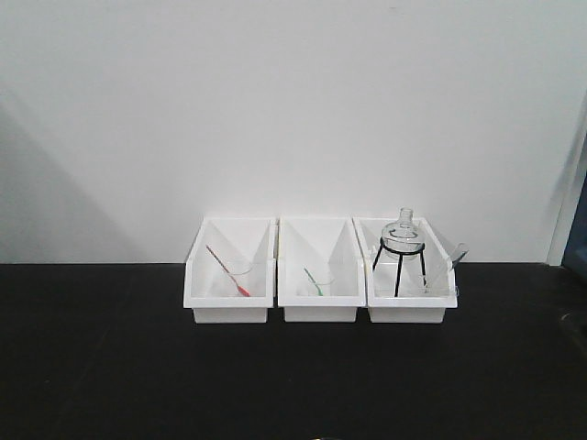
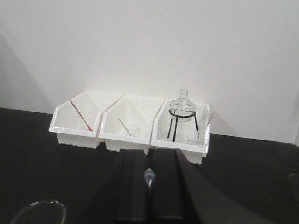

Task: Grab transparent chemical and place on left bench

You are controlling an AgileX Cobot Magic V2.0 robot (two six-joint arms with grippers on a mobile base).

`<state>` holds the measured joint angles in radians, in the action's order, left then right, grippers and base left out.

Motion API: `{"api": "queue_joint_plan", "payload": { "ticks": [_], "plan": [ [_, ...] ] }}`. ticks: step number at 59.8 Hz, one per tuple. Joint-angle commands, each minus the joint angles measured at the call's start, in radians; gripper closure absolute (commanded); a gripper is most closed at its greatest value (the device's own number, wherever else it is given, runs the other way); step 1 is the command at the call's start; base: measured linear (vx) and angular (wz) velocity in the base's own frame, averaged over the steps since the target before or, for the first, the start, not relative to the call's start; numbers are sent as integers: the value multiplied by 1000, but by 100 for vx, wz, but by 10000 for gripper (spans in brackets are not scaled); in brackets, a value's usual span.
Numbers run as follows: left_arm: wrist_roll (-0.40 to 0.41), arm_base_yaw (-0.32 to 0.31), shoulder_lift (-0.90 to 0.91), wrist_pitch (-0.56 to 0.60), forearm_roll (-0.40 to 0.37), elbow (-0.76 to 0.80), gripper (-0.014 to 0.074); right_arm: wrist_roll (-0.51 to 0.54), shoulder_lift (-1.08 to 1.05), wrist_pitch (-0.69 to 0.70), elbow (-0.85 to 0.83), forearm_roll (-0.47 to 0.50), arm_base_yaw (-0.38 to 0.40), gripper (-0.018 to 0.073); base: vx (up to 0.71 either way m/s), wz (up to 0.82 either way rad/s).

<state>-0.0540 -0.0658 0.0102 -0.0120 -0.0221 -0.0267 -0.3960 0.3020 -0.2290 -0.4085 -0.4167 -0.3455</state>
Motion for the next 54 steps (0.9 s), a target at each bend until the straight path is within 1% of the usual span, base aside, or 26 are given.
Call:
{"api": "queue_joint_plan", "payload": {
  "ticks": [1,4,11,22,30,39,46,54],
  "plan": [
    [8,-2,19,78,-1,-16,600,-43,39,112,-30,41,-1,562,0,0],
    [8,-2,19,78,-1,-16,600,-44,72,150,-30,56,-1,562,0,0],
    [8,-2,19,78,-1,-16,600,-43,177,304,-30,56,-1,561,0,0],
    [8,-2,19,78,-1,-16,600,-48,404,640,-30,52,-1,561,0,0],
    [8,-2,19,78,-1,-16,600,-73,594,907,-30,52,-1,561,0,0],
    [8,-2,19,78,-1,-16,600,-76,821,1159,-30,45,-1,561,0,0],
    [8,-2,19,78,-1,-16,600,-76,979,1324,-40,45,-1,561,0,0],
    [8,-2,19,78,-1,-16,600,-76,1164,1489,-74,-18,-1,561,0,0]
  ]
}}
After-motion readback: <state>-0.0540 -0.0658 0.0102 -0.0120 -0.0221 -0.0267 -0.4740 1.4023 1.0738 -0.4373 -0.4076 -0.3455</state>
